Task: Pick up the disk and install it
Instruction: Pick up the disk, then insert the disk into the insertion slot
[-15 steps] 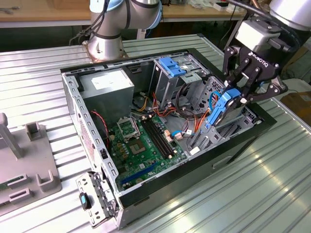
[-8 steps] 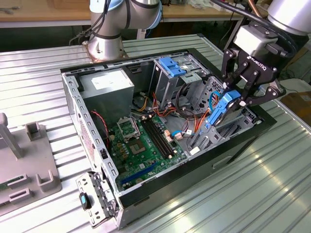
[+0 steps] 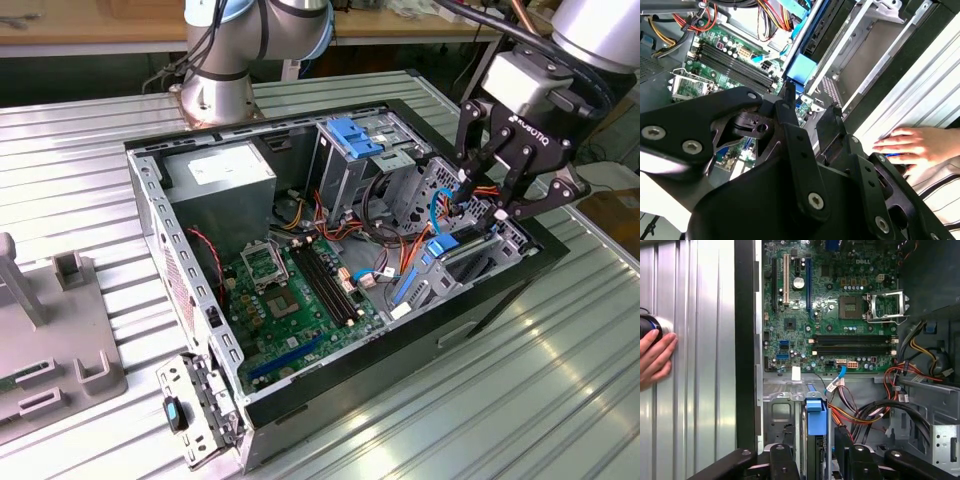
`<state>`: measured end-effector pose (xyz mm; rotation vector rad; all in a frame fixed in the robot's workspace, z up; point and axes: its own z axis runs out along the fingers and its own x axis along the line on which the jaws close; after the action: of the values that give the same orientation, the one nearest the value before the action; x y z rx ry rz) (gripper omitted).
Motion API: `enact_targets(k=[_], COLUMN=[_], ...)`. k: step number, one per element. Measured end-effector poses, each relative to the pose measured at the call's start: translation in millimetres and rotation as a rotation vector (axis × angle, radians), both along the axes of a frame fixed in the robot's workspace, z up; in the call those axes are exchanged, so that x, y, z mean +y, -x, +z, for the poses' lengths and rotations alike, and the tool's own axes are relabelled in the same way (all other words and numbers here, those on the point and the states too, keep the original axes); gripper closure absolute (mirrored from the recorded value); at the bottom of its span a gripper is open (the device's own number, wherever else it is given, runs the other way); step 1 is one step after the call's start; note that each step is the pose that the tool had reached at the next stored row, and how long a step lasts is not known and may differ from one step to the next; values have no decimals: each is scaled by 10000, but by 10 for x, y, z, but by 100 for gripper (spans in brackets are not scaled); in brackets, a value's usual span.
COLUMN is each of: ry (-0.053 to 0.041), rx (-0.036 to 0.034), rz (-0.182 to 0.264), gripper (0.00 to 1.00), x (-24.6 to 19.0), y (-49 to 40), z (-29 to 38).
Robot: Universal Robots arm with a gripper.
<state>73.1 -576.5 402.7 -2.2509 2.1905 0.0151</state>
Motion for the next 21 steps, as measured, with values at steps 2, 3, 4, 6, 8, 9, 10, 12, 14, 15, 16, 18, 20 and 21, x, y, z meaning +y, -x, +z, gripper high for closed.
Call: enact_targets(k=[2, 3, 4, 6, 8, 9, 10, 12, 14, 15, 16, 18, 20, 21], ry=[0, -1, -1, -1, -2, 0, -2, -1, 1, 1, -5, -11, -11, -13], rx=[0, 0, 0, 117, 144, 154, 157, 157, 157, 157, 157, 157, 157, 157], rz=[0, 0, 0, 0, 2, 0, 1, 0, 0, 0, 0, 0, 0, 0], gripper=[56, 56, 56, 56, 56, 56, 56, 56, 56, 56, 56, 56, 56, 56], x=[-2, -3, -8, -3, 4, 11, 13, 17, 26, 44, 66, 76, 78, 78], y=[0, 0, 0, -261, -334, -371, -384, -395, -397, -401, -402, -403, -403, -403], z=[0, -1, 0, -14, -21, -37, -71, -146, -182, -218, -251, -279, -279, -279])
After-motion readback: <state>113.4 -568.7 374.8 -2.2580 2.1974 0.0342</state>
